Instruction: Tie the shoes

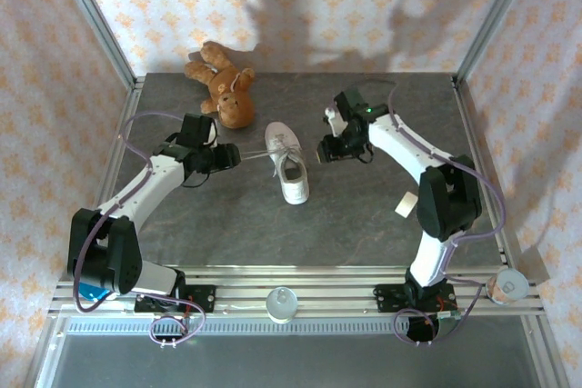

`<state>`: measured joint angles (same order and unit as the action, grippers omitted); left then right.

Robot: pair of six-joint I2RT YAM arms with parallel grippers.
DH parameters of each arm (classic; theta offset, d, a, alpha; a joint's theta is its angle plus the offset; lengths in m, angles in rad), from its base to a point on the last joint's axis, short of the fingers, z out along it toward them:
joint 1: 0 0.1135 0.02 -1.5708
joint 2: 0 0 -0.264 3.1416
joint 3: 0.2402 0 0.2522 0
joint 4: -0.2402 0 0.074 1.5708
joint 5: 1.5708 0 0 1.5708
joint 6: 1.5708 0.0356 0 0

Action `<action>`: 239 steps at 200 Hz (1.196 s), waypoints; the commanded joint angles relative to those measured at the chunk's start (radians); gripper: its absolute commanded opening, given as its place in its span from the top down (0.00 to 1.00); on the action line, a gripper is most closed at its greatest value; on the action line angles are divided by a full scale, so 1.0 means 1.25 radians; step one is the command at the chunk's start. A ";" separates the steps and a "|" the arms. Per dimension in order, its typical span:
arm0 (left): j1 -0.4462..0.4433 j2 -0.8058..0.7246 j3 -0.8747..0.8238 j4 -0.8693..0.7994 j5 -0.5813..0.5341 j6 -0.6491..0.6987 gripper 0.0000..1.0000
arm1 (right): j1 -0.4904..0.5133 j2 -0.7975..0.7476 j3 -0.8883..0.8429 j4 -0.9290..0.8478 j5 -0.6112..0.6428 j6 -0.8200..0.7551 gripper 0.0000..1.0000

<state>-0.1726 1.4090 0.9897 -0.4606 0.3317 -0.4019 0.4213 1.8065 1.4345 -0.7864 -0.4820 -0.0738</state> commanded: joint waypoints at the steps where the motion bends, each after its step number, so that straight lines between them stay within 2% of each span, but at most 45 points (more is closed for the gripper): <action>1: 0.021 -0.021 -0.002 0.004 0.011 -0.011 0.45 | 0.023 -0.015 -0.060 0.081 -0.087 0.078 0.54; 29: 0.036 -0.045 -0.008 0.101 0.194 0.024 0.39 | 0.048 -0.011 -0.071 0.087 -0.093 0.084 0.56; 47: 0.037 -0.047 0.011 0.119 0.284 0.045 0.37 | 0.053 -0.008 -0.067 0.089 -0.094 0.087 0.58; 74: 0.037 -0.045 0.043 0.106 0.354 0.072 0.36 | 0.052 -0.014 -0.049 0.079 -0.068 0.087 0.58; 121: 0.039 -0.039 0.061 0.066 0.335 0.094 0.36 | 0.035 -0.044 -0.015 0.040 0.002 0.072 0.58; 142: 0.035 -0.025 0.062 0.064 0.306 0.087 0.41 | 0.021 -0.052 -0.009 0.040 0.012 0.074 0.59; 154: 0.023 -0.018 0.072 0.052 0.258 0.099 0.43 | 0.021 -0.053 -0.008 0.046 0.009 0.073 0.59; 171: -0.013 0.004 0.112 0.022 0.185 0.175 0.43 | 0.020 -0.044 0.001 0.051 -0.009 0.068 0.58; 186: -0.035 0.026 0.129 0.038 0.161 0.265 0.44 | 0.020 -0.039 0.001 0.060 -0.030 0.054 0.58; 198: -0.037 0.039 0.113 0.102 0.192 0.331 0.44 | 0.020 -0.044 -0.015 0.069 -0.010 0.045 0.58; 215: -0.038 0.058 0.091 0.179 0.267 0.477 0.44 | 0.014 -0.052 -0.050 0.094 0.018 0.037 0.54; 226: -0.038 0.080 0.100 0.172 0.319 0.597 0.44 | 0.005 -0.048 -0.067 0.110 0.023 0.037 0.53; 239: -0.038 0.121 0.146 0.122 0.336 0.693 0.44 | -0.001 -0.037 -0.076 0.118 0.029 0.029 0.52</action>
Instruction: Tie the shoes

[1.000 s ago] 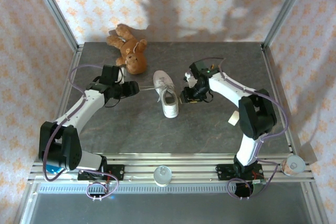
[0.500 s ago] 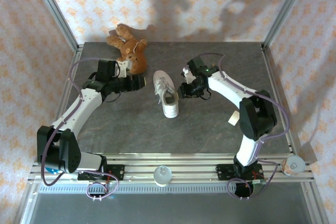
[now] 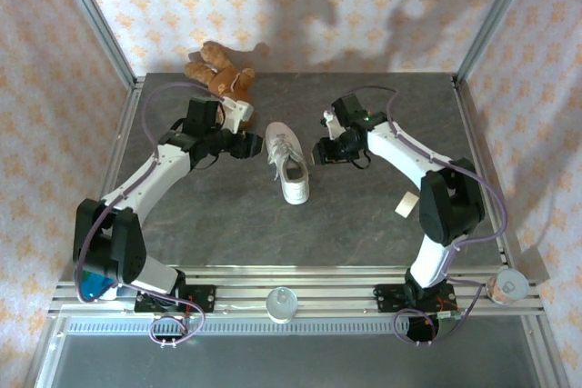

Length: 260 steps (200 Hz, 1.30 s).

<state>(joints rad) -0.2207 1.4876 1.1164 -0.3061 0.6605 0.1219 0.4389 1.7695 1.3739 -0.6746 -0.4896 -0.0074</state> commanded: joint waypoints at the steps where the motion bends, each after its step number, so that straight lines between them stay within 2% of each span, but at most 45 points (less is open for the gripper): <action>1: 0.001 0.061 0.050 -0.009 0.076 0.283 0.44 | -0.015 -0.006 -0.027 0.029 0.035 -0.026 0.52; 22: -0.002 0.134 0.150 -0.151 0.078 0.478 0.41 | -0.013 0.016 -0.045 0.049 0.032 -0.061 0.51; 52: -0.002 0.233 0.247 -0.276 0.070 0.649 0.39 | -0.011 0.060 -0.030 0.041 0.038 -0.127 0.49; 84: -0.006 0.306 0.300 -0.289 0.089 0.695 0.39 | 0.006 0.120 0.029 -0.002 0.032 -0.214 0.48; 105: -0.024 0.331 0.309 -0.278 0.070 0.753 0.38 | 0.013 0.154 0.064 -0.024 0.034 -0.252 0.48; 170: -0.048 0.441 0.408 -0.285 0.070 0.782 0.37 | 0.037 0.241 0.162 -0.069 0.033 -0.348 0.47; 184: -0.053 0.456 0.419 -0.287 0.075 0.783 0.38 | 0.038 0.253 0.173 -0.070 0.033 -0.350 0.50; 191: -0.054 0.461 0.426 -0.296 0.079 0.785 0.40 | 0.037 0.257 0.175 -0.069 0.033 -0.353 0.54; 198: -0.055 0.465 0.433 -0.306 0.083 0.787 0.47 | 0.037 0.257 0.175 -0.065 0.036 -0.353 0.60; 203: -0.055 0.465 0.436 -0.313 0.087 0.788 0.59 | 0.037 0.258 0.175 -0.061 0.042 -0.352 0.67; 212: -0.055 0.459 0.437 -0.326 0.085 0.789 0.86 | 0.037 0.252 0.173 -0.057 0.056 -0.348 0.82; 219: -0.055 0.449 0.432 -0.335 0.078 0.789 1.00 | 0.036 0.245 0.167 -0.047 0.077 -0.338 0.92; 226: -0.055 0.435 0.422 -0.339 0.068 0.786 1.00 | 0.032 0.235 0.160 -0.035 0.098 -0.330 1.00; 260: -0.055 0.329 0.317 -0.304 0.027 0.759 1.00 | 0.004 0.175 0.122 0.011 0.143 -0.301 1.00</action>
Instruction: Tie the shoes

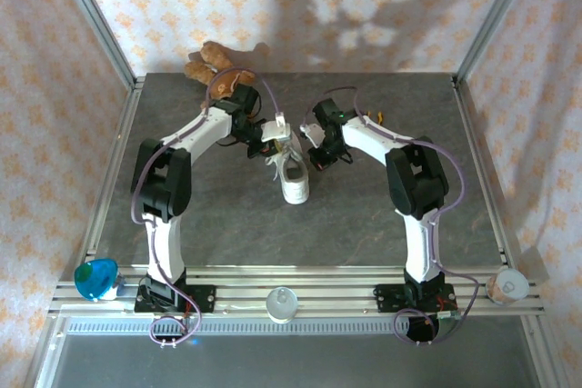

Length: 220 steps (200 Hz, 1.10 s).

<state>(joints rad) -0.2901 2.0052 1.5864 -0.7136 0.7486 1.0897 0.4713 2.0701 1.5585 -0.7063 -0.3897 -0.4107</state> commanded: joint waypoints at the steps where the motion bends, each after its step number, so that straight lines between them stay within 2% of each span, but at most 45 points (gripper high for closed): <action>1: 0.000 -0.093 -0.063 0.024 -0.045 -0.016 1.00 | -0.023 -0.067 -0.027 0.037 0.064 0.022 1.00; 18: 0.000 -0.144 -0.112 0.055 -0.052 -0.049 1.00 | -0.035 -0.082 -0.028 0.045 0.071 0.034 1.00; 47: 0.000 -0.178 -0.150 0.090 -0.047 -0.115 1.00 | -0.039 -0.100 -0.038 0.039 0.015 0.022 1.00; 57: 0.000 -0.175 -0.151 0.095 -0.048 -0.140 1.00 | -0.040 -0.124 -0.077 0.069 -0.004 0.013 0.88; 70: 0.000 -0.168 -0.149 0.092 -0.053 -0.179 1.00 | -0.039 -0.151 -0.125 0.101 -0.024 0.003 0.67; 83: -0.001 -0.162 -0.149 0.090 -0.060 -0.226 1.00 | -0.040 -0.158 -0.129 0.089 -0.054 0.014 0.61; 124: -0.016 -0.135 -0.148 0.083 -0.116 -0.408 1.00 | -0.019 -0.192 -0.220 0.128 -0.126 0.152 0.61; 145: -0.030 -0.096 -0.126 0.051 -0.164 -0.480 1.00 | 0.021 -0.208 -0.281 0.178 -0.158 0.205 0.62; 168: -0.039 -0.049 -0.110 0.046 -0.159 -0.543 1.00 | 0.074 -0.208 -0.300 0.206 -0.162 0.250 0.63; 220: -0.054 -0.002 -0.060 0.052 -0.134 -0.558 1.00 | 0.130 -0.202 -0.306 0.311 -0.151 0.344 0.65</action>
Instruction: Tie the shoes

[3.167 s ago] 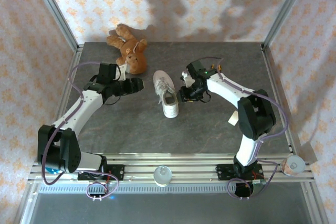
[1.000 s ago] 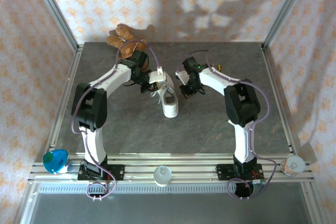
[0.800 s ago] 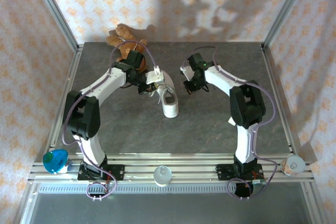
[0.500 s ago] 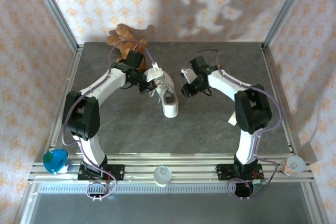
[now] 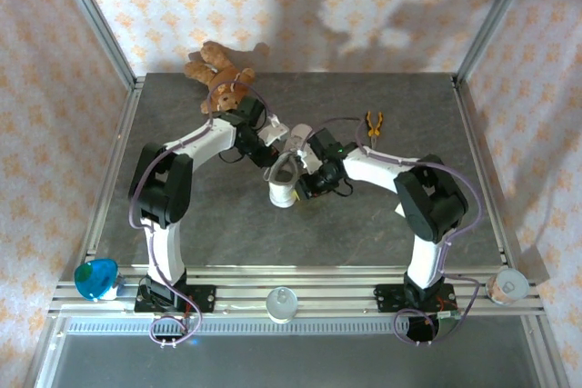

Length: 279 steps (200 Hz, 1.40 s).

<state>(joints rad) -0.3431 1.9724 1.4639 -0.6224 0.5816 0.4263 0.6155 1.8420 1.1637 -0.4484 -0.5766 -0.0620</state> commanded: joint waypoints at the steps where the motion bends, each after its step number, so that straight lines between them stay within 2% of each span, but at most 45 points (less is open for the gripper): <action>1: -0.011 0.024 0.039 -0.021 -0.001 -0.027 1.00 | 0.014 -0.019 0.010 0.107 -0.001 0.067 0.65; 28: -0.008 0.020 0.044 -0.027 -0.009 0.008 1.00 | 0.013 -0.051 0.014 0.104 0.056 0.069 0.61; 50: 0.005 0.018 0.040 -0.033 0.008 0.023 1.00 | -0.014 -0.113 0.002 0.063 0.113 0.015 0.53; 74: 0.018 0.000 0.022 -0.024 0.022 0.035 1.00 | -0.076 -0.172 -0.030 0.037 0.145 -0.051 0.50; 101: 0.028 -0.018 -0.001 -0.006 0.043 0.037 1.00 | -0.093 -0.156 -0.013 -0.024 0.194 -0.144 0.48; 151: 0.029 -0.017 -0.003 0.003 0.059 0.038 1.00 | -0.074 -0.123 0.012 -0.005 0.120 -0.194 0.46; 181: 0.029 -0.020 -0.001 0.004 0.059 0.039 1.00 | -0.042 -0.133 0.010 0.042 0.109 -0.166 0.46; 231: 0.031 -0.034 0.001 0.006 0.055 0.044 1.00 | -0.036 -0.165 -0.012 0.170 0.169 0.006 0.48; 279: 0.032 -0.045 0.005 0.004 0.056 0.048 1.00 | -0.036 -0.110 0.045 0.156 0.146 0.008 0.47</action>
<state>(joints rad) -0.3130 1.9575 1.4708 -0.6125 0.6464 0.4709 0.5724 1.6745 1.1618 -0.2687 -0.3920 -0.0776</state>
